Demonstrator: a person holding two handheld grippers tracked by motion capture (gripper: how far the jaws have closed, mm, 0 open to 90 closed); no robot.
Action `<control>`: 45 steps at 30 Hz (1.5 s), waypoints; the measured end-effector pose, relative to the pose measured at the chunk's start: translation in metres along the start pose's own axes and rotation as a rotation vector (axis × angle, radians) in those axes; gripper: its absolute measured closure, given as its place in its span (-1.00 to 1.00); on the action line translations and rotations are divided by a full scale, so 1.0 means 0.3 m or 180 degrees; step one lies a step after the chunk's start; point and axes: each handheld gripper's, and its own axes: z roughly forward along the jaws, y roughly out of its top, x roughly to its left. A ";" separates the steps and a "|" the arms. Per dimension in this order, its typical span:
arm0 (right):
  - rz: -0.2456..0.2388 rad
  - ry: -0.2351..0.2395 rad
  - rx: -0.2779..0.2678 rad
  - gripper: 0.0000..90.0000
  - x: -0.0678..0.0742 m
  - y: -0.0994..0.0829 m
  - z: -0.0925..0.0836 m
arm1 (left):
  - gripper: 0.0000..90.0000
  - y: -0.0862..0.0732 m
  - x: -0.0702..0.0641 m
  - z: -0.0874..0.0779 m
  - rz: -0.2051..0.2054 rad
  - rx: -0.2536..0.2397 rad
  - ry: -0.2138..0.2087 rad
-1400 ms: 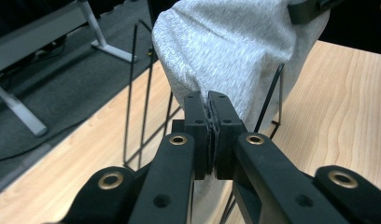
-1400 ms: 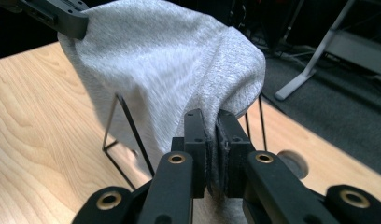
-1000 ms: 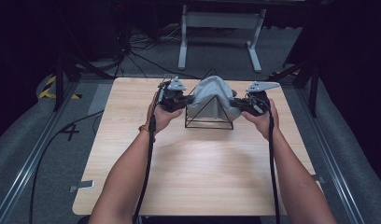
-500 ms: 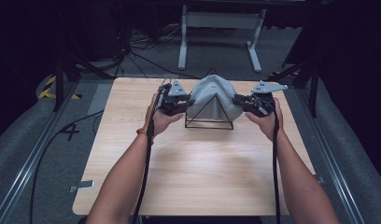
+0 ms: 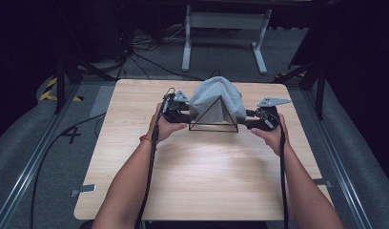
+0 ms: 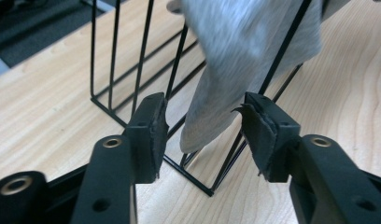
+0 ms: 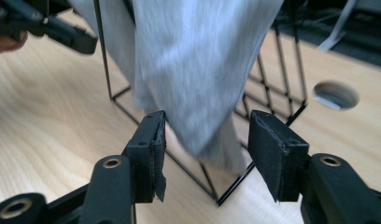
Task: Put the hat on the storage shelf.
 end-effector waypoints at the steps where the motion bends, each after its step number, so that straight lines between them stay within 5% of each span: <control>1: 0.0000 0.0000 0.0000 0.09 0.000 0.000 0.000 | 0.28 0.000 0.000 0.000 0.0000 0.0000 0.0000; 2: -0.0019 -0.0039 0.0034 0.19 -0.002 -0.008 0.009 | 0.28 -0.002 0.004 0.006 0.0008 -0.0013 -0.0023; 7: -0.0231 0.0004 0.0079 0.87 0.009 -0.027 0.040 | 0.92 -0.006 0.005 0.027 0.0100 0.0034 -0.0087; 9: -0.0285 -0.0038 0.0112 0.93 0.014 -0.030 0.046 | 0.94 -0.009 0.008 0.032 0.0135 0.0134 -0.0031; 15: -0.0193 -0.0199 0.0356 0.94 -0.022 -0.076 0.084 | 0.95 -0.056 0.020 0.076 0.0163 0.0533 0.0122; 18: -0.0026 -0.0248 0.0412 0.94 -0.050 -0.104 0.100 | 0.95 -0.084 0.036 0.082 -0.0035 0.0450 0.0094; 22: 0.0024 -0.0284 0.0447 0.93 -0.058 -0.114 0.106 | 0.95 -0.095 0.042 0.084 -0.0013 0.0542 0.0095; 27: 0.0066 -0.0295 0.0426 0.86 -0.061 -0.124 0.109 | 0.94 -0.121 0.035 0.089 -0.0058 0.0472 0.0119; 30: 0.0053 -0.0317 0.0432 0.76 -0.060 -0.123 0.103 | 0.72 -0.127 0.036 0.080 -0.0100 0.0416 0.0189; 36: -0.0015 -0.0333 0.0336 0.47 -0.044 -0.103 0.037 | 0.55 -0.132 0.020 -0.042 0.0043 0.0241 0.0191; 45: -0.0203 -0.0352 0.0308 0.42 0.002 -0.113 -0.062 | 0.43 -0.194 -0.019 -0.203 0.0189 0.0202 0.0216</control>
